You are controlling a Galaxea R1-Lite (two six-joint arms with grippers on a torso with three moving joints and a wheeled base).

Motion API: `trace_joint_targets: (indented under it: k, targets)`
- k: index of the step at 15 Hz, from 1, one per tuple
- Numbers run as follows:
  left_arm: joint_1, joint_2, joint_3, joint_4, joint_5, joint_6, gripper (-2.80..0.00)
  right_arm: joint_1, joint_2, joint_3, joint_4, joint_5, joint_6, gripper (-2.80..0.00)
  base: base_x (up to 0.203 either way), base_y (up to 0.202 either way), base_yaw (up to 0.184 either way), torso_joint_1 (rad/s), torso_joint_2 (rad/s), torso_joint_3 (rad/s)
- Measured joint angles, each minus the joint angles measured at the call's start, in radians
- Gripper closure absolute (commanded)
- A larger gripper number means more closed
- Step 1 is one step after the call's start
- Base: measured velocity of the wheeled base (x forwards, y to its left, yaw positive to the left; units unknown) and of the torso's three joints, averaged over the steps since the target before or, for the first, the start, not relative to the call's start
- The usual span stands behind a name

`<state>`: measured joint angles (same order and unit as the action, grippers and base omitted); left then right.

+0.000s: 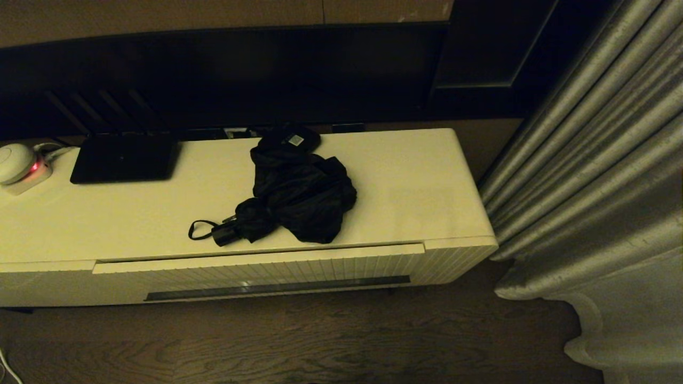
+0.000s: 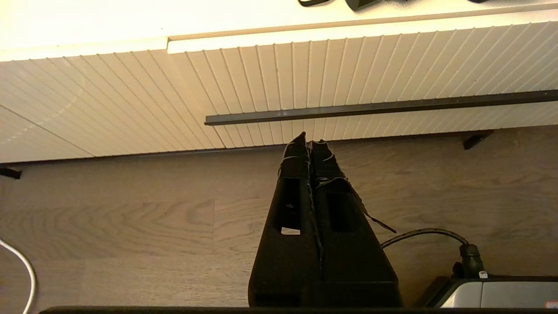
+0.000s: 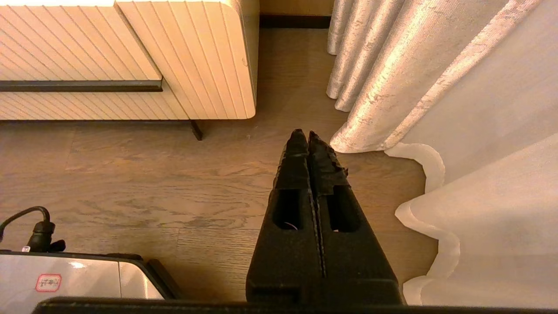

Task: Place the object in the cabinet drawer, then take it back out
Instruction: Open the drawer

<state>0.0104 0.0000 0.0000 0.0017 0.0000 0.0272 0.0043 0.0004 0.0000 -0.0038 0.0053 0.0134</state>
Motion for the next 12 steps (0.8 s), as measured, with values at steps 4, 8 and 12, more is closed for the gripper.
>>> trace_joint_targets:
  k: [4,8,12]
  targets:
    - [0.0,0.0,0.0,0.0,0.0,0.0,0.0,0.0,0.0,0.0,0.0,0.0,0.0,0.0,0.0,0.0,0.0,0.0,0.0,0.0]
    - [0.0,0.0,0.0,0.0,0.0,0.0,0.0,0.0,0.0,0.0,0.0,0.0,0.0,0.0,0.0,0.0,0.0,0.0,0.0,0.0]
    - [0.0,0.0,0.0,0.001,-0.003,0.008,0.0,0.0,0.0,0.0,0.0,0.0,0.0,0.0,0.0,0.0,0.0,0.0,0.0,0.0]
